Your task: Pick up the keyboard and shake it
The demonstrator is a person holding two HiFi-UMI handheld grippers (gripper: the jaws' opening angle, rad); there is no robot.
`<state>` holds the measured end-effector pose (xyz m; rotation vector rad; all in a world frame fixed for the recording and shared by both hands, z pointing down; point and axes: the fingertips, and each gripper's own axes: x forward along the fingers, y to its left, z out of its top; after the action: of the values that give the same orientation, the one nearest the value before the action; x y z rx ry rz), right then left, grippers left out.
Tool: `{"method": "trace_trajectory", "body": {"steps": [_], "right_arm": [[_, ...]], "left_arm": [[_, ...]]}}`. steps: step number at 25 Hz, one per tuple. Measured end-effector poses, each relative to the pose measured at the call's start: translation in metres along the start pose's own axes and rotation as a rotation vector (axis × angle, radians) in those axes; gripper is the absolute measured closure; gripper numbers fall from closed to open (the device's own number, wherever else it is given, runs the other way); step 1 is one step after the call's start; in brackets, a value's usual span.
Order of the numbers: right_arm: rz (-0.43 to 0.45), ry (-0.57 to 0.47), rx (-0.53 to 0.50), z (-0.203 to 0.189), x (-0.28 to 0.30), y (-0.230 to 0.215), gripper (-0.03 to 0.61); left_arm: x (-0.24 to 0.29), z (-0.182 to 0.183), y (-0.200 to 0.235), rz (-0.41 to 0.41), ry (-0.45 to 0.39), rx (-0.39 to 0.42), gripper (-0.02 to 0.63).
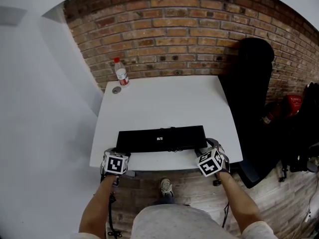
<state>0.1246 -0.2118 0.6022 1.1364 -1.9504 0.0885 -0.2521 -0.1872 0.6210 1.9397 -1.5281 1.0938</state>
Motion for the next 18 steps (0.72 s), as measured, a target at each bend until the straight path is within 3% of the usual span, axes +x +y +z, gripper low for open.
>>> {"method": "trace_trajectory", "body": {"steps": [6,10,14,18], "right_arm": [[0.039,0.043,0.002,-0.013,-0.006,0.006,0.328],[0.038,0.041,0.013,-0.021,-0.012,0.011,0.359],[0.05,0.02,0.05,-0.019,-0.021,0.017,0.367],[0.055,-0.024,0.115,-0.01,-0.032,0.019,0.407]], "left_arm": [[-0.008,-0.003,-0.009,0.007,0.009,0.038,0.323],[-0.012,0.002,-0.013,-0.001,-0.053,0.041,0.328],[-0.028,0.0,-0.025,-0.013,-0.063,-0.009,0.331],[-0.04,0.01,-0.039,-0.035,-0.133,-0.066,0.369]]}}
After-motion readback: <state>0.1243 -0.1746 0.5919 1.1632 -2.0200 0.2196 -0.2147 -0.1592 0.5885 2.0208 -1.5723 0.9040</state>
